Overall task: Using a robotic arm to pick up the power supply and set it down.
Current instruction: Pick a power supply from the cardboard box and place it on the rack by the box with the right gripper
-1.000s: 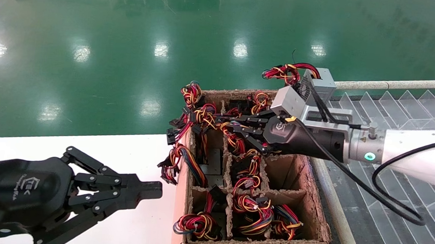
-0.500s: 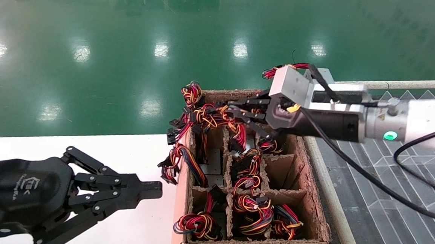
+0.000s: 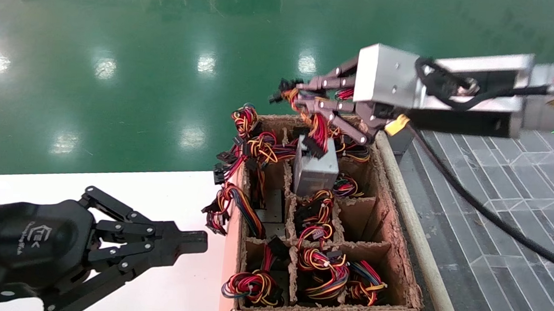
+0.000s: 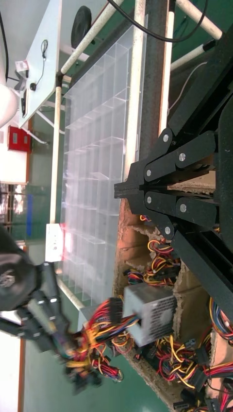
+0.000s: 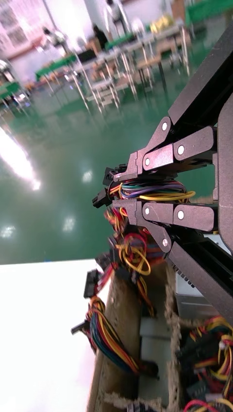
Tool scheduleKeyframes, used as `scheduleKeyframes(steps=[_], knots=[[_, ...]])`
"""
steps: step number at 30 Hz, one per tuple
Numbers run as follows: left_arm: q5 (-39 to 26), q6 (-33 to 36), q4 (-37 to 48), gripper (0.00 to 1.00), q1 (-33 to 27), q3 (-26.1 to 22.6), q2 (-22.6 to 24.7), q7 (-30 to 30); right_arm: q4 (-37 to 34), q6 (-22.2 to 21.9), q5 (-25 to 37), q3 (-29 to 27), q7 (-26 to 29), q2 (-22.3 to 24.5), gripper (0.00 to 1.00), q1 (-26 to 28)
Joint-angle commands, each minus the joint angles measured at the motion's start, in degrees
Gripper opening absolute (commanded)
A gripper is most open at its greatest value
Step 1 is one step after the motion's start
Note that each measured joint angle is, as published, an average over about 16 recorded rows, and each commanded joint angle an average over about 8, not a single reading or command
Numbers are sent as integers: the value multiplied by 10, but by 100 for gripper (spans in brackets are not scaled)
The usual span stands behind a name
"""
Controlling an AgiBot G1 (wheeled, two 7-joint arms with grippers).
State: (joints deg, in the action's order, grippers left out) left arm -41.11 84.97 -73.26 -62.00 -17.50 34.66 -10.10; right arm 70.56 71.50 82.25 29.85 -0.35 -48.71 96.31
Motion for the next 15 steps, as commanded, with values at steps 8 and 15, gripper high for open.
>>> scheduleKeyframes(steps=[8, 15], knots=[[0, 0, 0, 0, 0, 0, 0, 0, 32, -3, -10, -25, -14, 22, 0, 37], [0, 0, 0, 0, 0, 0, 0, 0, 0, 27, -20, -36, -46, 31, 0, 88]])
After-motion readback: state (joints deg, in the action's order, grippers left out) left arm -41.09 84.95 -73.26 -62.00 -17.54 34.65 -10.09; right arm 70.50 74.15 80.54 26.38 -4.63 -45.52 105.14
